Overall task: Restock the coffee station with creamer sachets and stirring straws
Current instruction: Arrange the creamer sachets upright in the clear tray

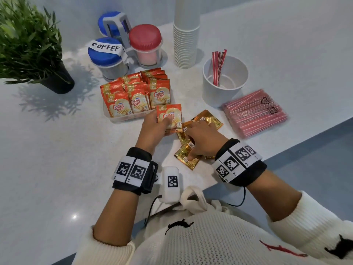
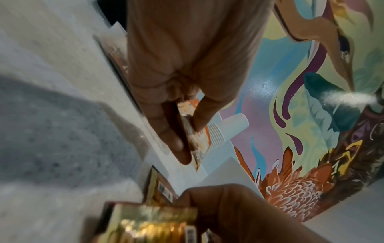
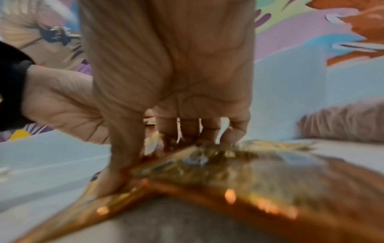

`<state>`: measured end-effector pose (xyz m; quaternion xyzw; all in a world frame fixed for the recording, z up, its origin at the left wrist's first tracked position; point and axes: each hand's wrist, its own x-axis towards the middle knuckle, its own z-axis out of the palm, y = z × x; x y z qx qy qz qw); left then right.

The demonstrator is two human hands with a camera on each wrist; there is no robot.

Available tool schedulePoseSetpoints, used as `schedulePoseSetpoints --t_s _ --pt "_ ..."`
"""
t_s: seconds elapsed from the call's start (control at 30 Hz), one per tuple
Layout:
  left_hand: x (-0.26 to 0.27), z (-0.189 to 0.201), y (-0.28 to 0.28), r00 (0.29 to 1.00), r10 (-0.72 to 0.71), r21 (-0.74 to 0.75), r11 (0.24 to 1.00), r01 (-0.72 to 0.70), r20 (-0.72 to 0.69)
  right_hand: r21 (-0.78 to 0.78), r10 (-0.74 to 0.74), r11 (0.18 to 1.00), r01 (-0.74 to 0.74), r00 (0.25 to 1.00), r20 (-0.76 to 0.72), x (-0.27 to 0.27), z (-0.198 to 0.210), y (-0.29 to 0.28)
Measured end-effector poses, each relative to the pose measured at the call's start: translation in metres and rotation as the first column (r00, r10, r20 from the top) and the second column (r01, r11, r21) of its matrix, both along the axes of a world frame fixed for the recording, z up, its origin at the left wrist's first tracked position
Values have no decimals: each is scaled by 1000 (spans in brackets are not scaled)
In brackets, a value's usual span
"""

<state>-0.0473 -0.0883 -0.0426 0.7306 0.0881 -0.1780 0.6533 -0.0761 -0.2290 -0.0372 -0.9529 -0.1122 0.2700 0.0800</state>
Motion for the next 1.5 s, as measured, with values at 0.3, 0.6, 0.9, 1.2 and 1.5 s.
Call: schedulePoseSetpoints --t_s 0.3,0.6,0.9,1.2,1.5 --pt "9 -3 13 978 201 11 980 -201 -50 702 -529 683 200 798 288 23 20 -15" --pt "9 9 7 983 136 -233 959 -163 -126 700 -348 710 -73 828 439 26 -5 -1" --pt "15 5 11 978 206 -167 966 -199 23 875 -603 380 300 798 -12 43 3 -2" --pt "13 2 12 992 116 -138 985 -107 58 826 -565 495 270 822 70 66 11 3" --pt "19 3 23 951 290 -125 953 -276 108 760 -436 565 320 898 -53 63 20 11"
